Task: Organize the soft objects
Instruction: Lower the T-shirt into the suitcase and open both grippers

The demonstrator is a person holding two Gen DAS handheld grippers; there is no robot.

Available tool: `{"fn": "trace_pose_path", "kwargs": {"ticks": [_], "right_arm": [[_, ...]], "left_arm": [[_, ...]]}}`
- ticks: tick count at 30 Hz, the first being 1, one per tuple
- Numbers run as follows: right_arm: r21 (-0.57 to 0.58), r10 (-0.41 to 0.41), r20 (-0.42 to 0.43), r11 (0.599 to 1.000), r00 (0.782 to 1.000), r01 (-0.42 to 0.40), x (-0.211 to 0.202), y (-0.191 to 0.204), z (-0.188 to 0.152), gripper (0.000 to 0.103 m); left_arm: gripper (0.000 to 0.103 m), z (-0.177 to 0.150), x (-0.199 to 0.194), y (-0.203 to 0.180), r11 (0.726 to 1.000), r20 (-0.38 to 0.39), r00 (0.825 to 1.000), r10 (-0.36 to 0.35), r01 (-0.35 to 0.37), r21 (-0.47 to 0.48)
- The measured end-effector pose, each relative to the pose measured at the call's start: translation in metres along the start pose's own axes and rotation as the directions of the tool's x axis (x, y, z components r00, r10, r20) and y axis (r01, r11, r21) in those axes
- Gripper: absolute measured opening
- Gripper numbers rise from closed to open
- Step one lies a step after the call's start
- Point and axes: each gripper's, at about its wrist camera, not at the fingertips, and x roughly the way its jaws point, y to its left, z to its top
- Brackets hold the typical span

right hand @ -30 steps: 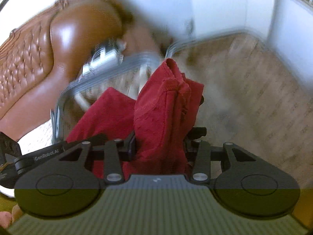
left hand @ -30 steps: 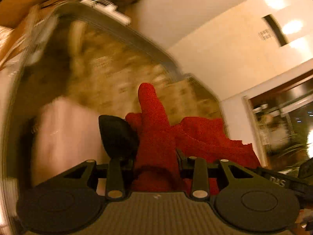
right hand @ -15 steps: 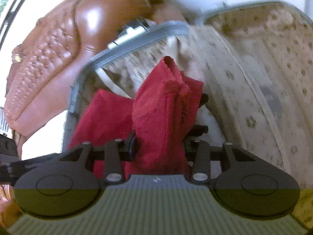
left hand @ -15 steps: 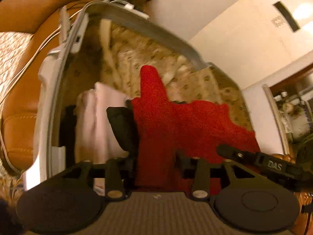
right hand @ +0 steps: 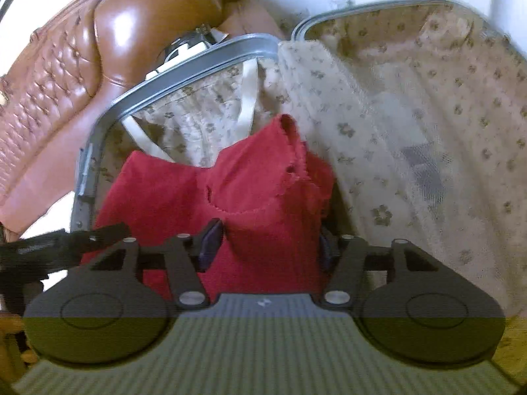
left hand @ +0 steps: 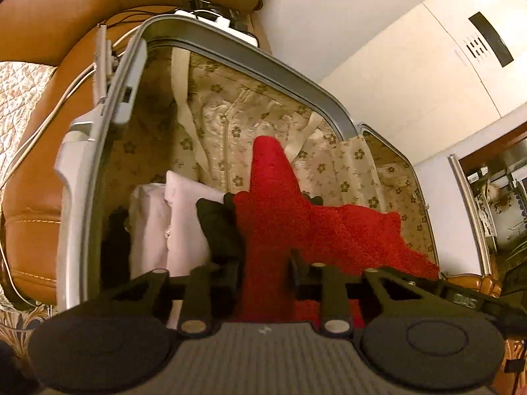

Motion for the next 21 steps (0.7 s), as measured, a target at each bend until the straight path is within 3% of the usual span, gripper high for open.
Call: {"fn": "trace_pose_path", "kwargs": {"ticks": [2, 8, 15, 17, 18, 21], "right_arm": [[0.007, 0.025, -0.024, 1.000, 0.999, -0.025, 0.009, -0.002, 0.001, 0.034], [-0.082, 0.129, -0.058, 0.988, 0.990, -0.134, 0.013, 0.016, 0.012, 0.031], [-0.208, 0.085, -0.128, 0.972, 0.988, -0.110, 0.037, 0.029, 0.015, 0.031], [-0.225, 0.034, -0.125, 0.972, 0.992, -0.062, 0.039, 0.028, 0.013, 0.036], [-0.238, 0.004, -0.122, 0.971, 0.993, -0.033, 0.039, 0.028, 0.012, 0.046], [-0.324, -0.110, -0.092, 0.943, 0.990, 0.075, 0.028, 0.035, 0.005, 0.061]], "left_arm": [[0.025, -0.005, -0.007, -0.004, 1.000, 0.011, 1.000, 0.017, -0.017, 0.006], [0.024, -0.027, -0.033, -0.011, 0.997, 0.031, 0.997, 0.075, -0.075, 0.015], [0.025, -0.030, -0.036, -0.003, 0.991, 0.042, 0.993, 0.109, -0.112, 0.069], [0.032, -0.029, -0.037, -0.003, 0.989, 0.030, 0.991, 0.128, -0.130, 0.071], [0.034, -0.028, -0.039, -0.006, 0.987, 0.030, 0.990, 0.137, -0.139, 0.085], [0.037, -0.028, -0.057, -0.023, 0.966, 0.088, 0.983, 0.162, -0.177, 0.189]]}}
